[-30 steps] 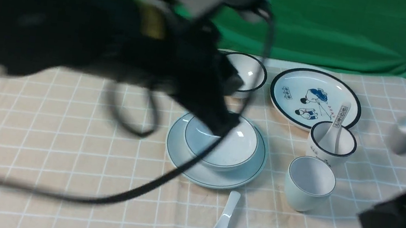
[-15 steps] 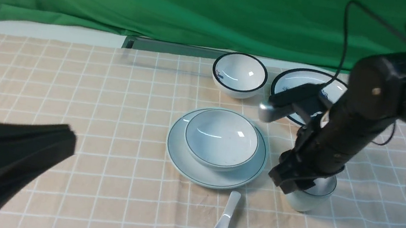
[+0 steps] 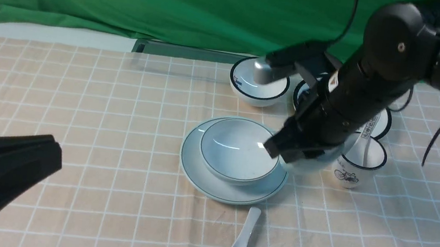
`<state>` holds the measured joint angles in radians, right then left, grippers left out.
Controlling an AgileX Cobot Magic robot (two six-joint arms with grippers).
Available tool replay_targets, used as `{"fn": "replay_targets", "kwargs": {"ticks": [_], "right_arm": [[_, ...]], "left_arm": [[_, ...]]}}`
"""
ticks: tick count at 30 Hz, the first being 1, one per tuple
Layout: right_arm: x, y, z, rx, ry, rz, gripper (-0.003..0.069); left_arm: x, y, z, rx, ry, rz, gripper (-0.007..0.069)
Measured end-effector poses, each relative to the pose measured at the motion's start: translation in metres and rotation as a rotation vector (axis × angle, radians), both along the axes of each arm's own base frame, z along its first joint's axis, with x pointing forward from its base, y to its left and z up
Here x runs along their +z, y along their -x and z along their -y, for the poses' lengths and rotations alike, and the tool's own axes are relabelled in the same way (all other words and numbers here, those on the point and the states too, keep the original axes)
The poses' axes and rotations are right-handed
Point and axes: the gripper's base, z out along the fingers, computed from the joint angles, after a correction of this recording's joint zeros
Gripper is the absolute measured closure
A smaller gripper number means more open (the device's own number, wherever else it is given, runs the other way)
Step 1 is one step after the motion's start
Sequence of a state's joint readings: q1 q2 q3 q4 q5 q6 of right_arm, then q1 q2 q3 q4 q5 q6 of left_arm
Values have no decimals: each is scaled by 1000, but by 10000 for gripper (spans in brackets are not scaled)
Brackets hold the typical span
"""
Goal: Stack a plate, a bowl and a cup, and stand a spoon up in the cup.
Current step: Use the right arm to grab a blue teacup, then use the right arm to put the blue teacup into the blue rice bowl in the middle
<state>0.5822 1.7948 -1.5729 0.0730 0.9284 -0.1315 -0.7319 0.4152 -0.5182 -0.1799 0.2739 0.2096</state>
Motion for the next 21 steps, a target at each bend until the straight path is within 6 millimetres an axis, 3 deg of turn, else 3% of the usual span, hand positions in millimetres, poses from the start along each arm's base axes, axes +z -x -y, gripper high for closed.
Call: {"fn": "replay_targets", "kwargs": {"ticks": [3, 8, 17, 21], "right_arm": [[-11, -19, -17, 18, -29, -12, 571], [-51, -48, -39, 25, -20, -70, 571], [-68, -58, -47, 20, -27, -84, 552], [-72, -60, -48, 3, -33, -87, 489]], "left_arm": [[0, 0, 0, 0, -1, -1, 624], [-2, 0, 0, -4, -14, -15, 624], [-2, 0, 0, -5, -18, -18, 624], [-3, 0, 0, -5, -19, -20, 624]]}}
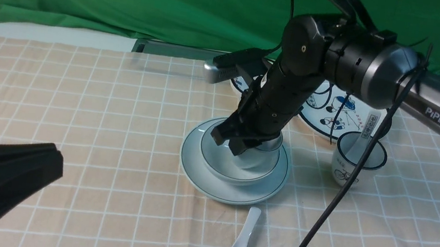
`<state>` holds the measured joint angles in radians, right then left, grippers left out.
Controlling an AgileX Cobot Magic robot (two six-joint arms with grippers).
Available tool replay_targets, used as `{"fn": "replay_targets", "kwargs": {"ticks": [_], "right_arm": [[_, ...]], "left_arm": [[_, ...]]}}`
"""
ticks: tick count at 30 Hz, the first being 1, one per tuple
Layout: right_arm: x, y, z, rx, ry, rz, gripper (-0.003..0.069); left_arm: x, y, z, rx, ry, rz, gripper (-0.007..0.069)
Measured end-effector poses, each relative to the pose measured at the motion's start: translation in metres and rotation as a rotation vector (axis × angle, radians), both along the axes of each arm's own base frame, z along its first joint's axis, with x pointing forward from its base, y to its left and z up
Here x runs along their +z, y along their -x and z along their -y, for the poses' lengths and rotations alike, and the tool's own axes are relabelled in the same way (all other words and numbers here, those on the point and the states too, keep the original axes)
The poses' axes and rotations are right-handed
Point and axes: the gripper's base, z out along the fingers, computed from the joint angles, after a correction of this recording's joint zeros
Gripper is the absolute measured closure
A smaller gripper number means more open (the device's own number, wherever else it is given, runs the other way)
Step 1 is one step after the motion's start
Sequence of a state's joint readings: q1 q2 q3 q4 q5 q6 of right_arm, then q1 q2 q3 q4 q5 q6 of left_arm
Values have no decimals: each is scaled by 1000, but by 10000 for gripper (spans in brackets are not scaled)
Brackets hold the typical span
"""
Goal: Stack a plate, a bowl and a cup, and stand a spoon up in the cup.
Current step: Use the right arm to put the blue teacup into the blue rice bowl in the middle, then use the right arm to grab a blue soup spoon
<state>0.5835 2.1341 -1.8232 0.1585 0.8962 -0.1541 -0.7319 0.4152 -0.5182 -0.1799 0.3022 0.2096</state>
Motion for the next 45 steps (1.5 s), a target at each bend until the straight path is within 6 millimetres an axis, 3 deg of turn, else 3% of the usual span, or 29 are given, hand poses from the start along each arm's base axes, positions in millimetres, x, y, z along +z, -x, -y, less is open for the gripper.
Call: {"fn": "replay_targets", "kwargs": {"ticks": [3, 6, 8, 10, 13, 16, 19, 21, 23, 25, 26, 28, 32, 36, 41, 45], "right_arm": [[0, -1, 0, -16, -7, 3, 413], [4, 0, 0, -31, -16, 4, 288], [13, 2, 1, -37, -27, 17, 230], [31, 7, 4, -52, -46, 36, 219], [63, 20, 13, -49, -58, 48, 281], [100, 45, 28, -60, -45, 11, 431], [111, 70, 39, -112, -1, -38, 526], [110, 81, 40, -136, 10, -51, 540], [86, 104, 44, -215, 61, -136, 528], [55, 120, 42, -297, 79, -188, 467], [52, 120, 40, -303, 70, -182, 459], [20, 125, 36, -402, 15, -176, 344], [-11, 117, 30, -511, -108, -121, 209], [-29, 109, 24, -534, -120, -116, 203], [-54, 102, 18, -545, -99, -128, 246], [-63, 101, 19, -546, -76, -138, 273]], "left_arm": [[-1, 0, 0, -1, -4, -4, 624], [-2, 0, 0, -4, -14, -15, 624], [-3, 1, 0, -6, -25, -26, 624], [-5, 1, 0, -9, -39, -38, 624], [-7, 2, 0, -13, -57, -53, 624], [-9, 2, 0, -16, -71, -67, 624], [-9, 2, 0, -17, -77, -70, 624], [-9, 2, 0, -17, -77, -70, 624], [-9, 2, 0, -16, -78, -69, 624], [-9, 2, 0, -16, -79, -68, 624], [-9, 2, 0, -16, -79, -68, 624], [-9, 2, 0, -16, -79, -69, 624], [-10, 2, 0, -17, -82, -72, 624], [-10, 2, 0, -17, -82, -72, 624], [-10, 2, 0, -17, -83, -71, 624], [-10, 2, 0, -17, -83, -72, 624]]}}
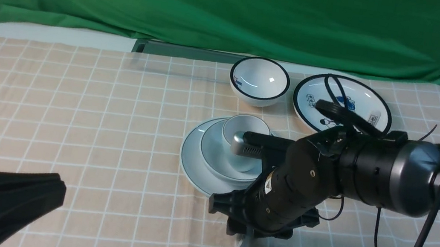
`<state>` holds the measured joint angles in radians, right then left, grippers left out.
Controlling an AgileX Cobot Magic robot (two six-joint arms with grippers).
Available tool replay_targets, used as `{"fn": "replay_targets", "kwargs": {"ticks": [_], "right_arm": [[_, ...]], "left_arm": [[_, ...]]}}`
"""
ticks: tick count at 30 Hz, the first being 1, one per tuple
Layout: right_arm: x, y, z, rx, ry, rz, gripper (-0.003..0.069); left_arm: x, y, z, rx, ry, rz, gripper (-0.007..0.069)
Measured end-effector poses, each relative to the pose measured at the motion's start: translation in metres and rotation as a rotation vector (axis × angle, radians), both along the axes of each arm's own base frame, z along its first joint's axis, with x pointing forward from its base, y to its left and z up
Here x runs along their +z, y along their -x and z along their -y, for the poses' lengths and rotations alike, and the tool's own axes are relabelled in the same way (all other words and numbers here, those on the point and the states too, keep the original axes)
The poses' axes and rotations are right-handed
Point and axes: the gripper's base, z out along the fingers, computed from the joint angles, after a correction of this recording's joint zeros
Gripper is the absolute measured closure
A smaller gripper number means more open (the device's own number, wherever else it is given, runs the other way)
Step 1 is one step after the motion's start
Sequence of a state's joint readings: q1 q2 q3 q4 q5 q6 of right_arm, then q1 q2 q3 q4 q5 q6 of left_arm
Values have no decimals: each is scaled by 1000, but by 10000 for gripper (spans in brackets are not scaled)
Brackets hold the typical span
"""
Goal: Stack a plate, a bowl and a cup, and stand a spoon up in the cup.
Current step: Use the right arm to grab a blue soup spoon
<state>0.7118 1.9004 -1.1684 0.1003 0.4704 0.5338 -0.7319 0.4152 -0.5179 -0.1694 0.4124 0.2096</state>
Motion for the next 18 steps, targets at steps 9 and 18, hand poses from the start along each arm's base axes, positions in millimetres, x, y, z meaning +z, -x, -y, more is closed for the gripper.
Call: {"fn": "replay_targets", "kwargs": {"ticks": [9, 18], "right_arm": [[-5, -1, 2, 54, 46, 1, 417], [30, 21, 8, 205, 87, -11, 498]], "left_arm": [[-1, 0, 0, -3, -11, -12, 624], [-2, 1, 0, -5, -19, -21, 624]]}}
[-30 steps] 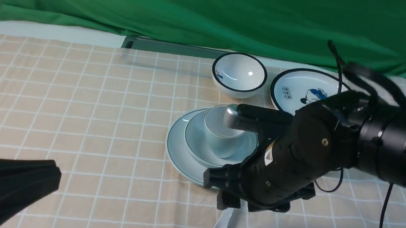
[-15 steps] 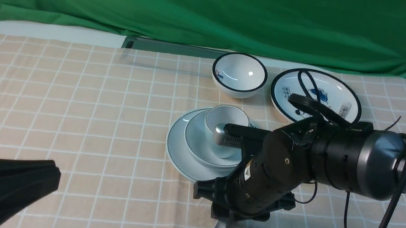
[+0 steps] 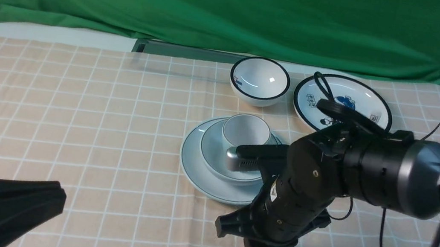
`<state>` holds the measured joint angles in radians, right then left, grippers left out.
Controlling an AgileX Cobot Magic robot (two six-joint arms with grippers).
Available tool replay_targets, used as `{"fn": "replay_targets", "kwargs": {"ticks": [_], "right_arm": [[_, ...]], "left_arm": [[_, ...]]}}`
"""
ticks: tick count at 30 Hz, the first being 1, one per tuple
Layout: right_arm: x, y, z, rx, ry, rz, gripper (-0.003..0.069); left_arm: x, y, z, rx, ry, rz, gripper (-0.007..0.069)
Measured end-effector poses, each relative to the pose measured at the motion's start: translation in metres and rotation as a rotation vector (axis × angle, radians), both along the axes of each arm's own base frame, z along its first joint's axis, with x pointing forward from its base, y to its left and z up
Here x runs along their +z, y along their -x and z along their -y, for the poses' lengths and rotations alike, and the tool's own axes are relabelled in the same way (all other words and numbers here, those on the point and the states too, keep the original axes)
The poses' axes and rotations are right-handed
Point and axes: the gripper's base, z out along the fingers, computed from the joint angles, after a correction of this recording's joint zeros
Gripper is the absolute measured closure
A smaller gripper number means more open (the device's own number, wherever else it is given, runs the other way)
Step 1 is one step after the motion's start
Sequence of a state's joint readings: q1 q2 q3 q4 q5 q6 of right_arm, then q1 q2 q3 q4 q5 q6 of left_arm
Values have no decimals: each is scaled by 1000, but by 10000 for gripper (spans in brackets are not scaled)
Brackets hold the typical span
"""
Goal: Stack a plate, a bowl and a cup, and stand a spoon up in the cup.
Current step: Use the right arm to grab a blue soup spoon, then use the right arm to put the blue soup spoon into the blue teacup in the middle
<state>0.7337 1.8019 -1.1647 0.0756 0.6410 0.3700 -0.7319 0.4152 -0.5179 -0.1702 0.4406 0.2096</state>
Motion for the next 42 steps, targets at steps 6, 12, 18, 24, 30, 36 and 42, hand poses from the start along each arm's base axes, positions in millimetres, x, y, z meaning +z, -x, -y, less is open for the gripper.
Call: {"fn": "replay_targets", "kwargs": {"ticks": [6, 12, 18, 24, 30, 36, 42], "right_arm": [[86, 4, 7, 51, -235, 386, 498], [103, -13, -3, 134, -527, 871, 498], [61, -51, -1, 120, -607, 1068, 498], [35, -72, 9, 91, -587, 1102, 498], [14, -86, 19, 67, -558, 1112, 498], [-12, -91, 18, 67, -530, 1064, 451], [-9, -90, 18, 66, -532, 1067, 274]], "left_arm": [[1, 0, 0, 3, 10, 12, 623], [3, -1, 0, 7, 26, 28, 623], [4, -1, 0, 8, 31, 33, 623], [4, -1, 0, 8, 31, 33, 623], [4, -1, 0, 9, 26, 38, 623], [4, -1, 0, 10, 22, 41, 623], [4, -1, 0, 10, 22, 41, 623]]}}
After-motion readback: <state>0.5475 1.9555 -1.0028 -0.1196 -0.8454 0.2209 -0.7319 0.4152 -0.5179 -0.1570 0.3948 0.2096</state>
